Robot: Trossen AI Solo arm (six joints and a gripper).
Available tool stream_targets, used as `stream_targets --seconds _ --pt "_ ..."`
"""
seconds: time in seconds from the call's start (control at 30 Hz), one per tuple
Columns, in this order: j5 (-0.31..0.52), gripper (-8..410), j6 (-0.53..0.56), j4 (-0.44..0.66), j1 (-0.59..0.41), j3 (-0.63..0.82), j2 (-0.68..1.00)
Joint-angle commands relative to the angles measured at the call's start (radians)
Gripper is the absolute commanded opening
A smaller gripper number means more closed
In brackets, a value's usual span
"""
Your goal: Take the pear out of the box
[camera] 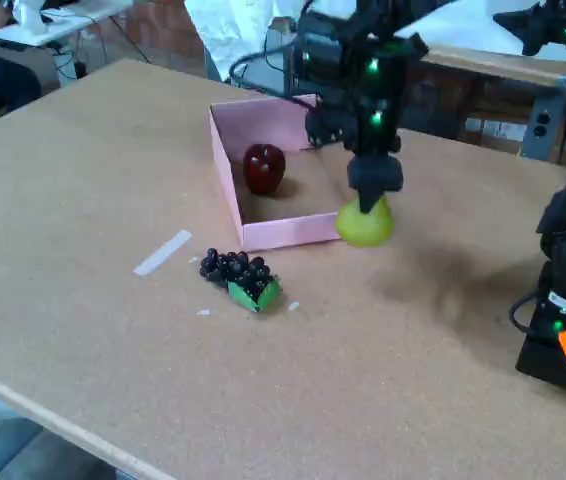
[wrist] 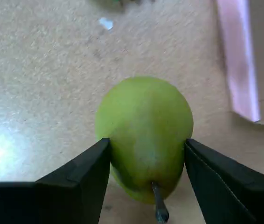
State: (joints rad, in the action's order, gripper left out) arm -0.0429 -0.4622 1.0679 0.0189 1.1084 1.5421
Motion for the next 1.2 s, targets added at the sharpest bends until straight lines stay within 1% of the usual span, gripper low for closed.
stream_targets --seconds 0.0,0.2,0.57,0.77,1.17 --pt "-0.018 64 0.032 -0.115 0.031 -0.117 -0.045" --pt "-0.011 64 0.049 -0.183 0.04 -0.196 -0.071" --pt "0.01 64 0.094 -0.285 0.087 -0.284 -0.073" --pt "0.033 64 0.11 -0.316 0.104 -0.318 -0.073" --pt "0.05 64 0.137 -0.404 0.114 -0.383 -0.072"
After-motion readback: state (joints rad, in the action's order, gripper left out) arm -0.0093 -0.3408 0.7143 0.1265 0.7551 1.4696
